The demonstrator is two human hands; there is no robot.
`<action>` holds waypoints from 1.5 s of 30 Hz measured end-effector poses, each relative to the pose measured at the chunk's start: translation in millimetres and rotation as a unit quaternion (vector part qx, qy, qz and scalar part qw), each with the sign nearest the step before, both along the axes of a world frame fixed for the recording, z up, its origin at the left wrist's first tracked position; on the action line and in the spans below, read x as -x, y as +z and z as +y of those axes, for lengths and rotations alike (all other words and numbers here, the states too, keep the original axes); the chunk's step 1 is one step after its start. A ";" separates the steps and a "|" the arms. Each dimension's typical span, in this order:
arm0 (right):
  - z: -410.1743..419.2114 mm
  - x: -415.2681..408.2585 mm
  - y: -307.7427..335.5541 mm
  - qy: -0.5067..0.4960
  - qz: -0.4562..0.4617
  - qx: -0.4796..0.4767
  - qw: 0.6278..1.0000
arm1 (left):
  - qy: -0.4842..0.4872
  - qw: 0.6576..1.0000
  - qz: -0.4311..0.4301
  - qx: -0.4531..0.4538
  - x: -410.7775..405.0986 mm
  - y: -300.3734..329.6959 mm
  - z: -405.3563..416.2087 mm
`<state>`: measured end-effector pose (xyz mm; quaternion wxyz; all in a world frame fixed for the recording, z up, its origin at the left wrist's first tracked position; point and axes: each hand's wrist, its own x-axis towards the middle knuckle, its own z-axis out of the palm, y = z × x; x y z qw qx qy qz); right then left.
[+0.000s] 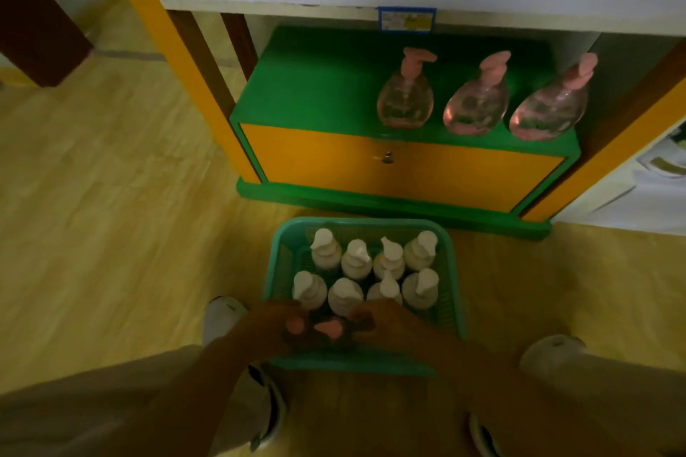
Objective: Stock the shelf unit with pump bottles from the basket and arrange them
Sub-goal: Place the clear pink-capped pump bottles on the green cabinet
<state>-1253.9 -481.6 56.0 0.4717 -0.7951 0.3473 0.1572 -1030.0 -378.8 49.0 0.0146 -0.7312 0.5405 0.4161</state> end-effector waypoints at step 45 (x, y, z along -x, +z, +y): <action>-93.6 -15.7 191.8 -0.245 -0.361 0.018 0.900 | 0.164 0.890 0.278 0.323 -20.3 207.1 -82.4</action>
